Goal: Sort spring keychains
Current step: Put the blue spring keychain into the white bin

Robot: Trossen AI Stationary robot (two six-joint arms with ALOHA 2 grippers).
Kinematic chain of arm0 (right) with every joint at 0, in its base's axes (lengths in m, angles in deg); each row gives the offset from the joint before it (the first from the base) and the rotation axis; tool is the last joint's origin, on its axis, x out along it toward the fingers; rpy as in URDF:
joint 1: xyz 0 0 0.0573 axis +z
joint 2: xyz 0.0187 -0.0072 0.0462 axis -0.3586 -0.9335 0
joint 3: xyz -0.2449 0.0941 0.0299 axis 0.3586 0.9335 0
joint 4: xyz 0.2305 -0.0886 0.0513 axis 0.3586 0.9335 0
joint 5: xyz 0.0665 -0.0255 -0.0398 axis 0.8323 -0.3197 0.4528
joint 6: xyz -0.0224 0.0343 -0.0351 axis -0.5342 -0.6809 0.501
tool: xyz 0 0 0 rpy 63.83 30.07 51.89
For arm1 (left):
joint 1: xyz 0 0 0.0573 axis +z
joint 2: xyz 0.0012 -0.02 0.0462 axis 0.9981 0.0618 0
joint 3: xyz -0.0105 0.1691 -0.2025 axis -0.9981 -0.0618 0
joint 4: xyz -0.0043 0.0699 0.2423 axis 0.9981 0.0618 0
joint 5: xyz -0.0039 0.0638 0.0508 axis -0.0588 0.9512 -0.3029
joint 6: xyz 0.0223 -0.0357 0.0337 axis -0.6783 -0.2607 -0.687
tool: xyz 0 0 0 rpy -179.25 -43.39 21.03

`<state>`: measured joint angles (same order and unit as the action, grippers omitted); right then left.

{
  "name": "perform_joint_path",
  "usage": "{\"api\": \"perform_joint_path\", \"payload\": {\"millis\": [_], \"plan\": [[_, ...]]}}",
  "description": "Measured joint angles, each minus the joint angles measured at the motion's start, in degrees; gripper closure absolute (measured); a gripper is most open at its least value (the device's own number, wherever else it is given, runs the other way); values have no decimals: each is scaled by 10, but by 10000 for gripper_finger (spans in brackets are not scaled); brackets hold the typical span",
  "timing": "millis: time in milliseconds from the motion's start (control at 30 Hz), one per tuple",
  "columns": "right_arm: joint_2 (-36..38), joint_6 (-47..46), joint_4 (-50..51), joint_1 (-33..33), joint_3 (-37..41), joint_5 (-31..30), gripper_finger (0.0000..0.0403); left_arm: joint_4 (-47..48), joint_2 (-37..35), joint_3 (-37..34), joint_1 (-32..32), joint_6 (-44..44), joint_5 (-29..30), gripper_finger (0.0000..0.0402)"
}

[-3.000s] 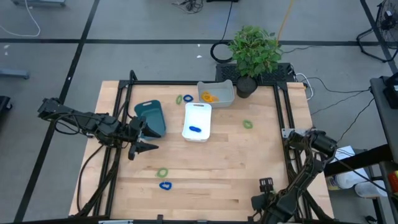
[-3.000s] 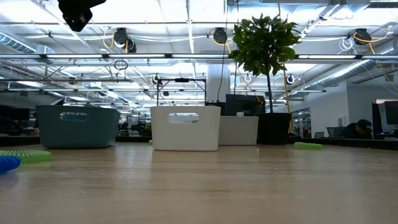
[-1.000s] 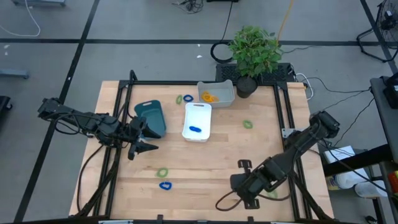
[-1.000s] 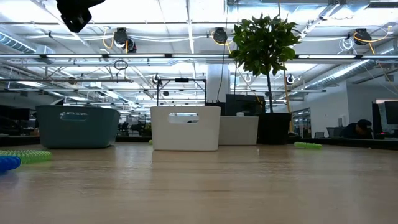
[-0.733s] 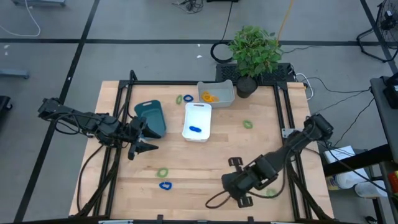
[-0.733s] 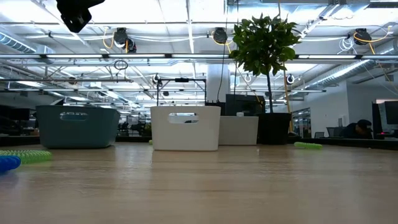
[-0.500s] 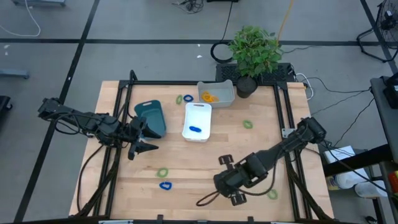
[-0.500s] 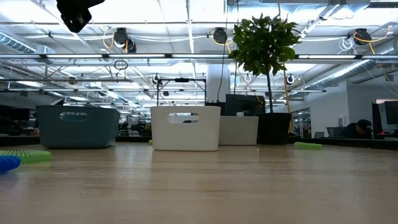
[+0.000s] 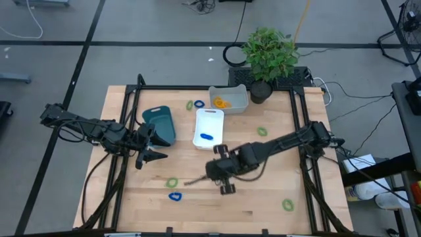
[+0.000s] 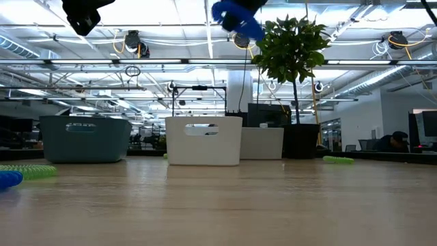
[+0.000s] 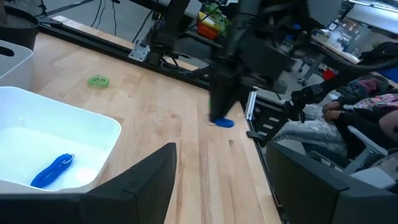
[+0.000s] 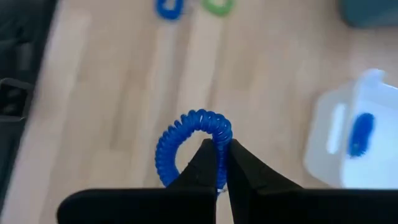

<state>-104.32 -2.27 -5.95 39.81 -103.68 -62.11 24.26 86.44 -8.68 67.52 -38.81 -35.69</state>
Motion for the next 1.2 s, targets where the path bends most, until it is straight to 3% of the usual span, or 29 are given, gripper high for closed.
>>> {"api": "perform_joint_path", "payload": {"millis": [233, 767, 1200], "plan": [[1, 5, -22, -66, 0, -43, 402, 3, 0, 0, 0, -1, 0, 149], [1, 83, -64, -235, 0, -42, 402, 3, 0, 0, 0, -15, 0, 149], [2, 103, -121, -297, 25, -39, 402, 2, 0, 0, 0, -16, 0, 149]]}}
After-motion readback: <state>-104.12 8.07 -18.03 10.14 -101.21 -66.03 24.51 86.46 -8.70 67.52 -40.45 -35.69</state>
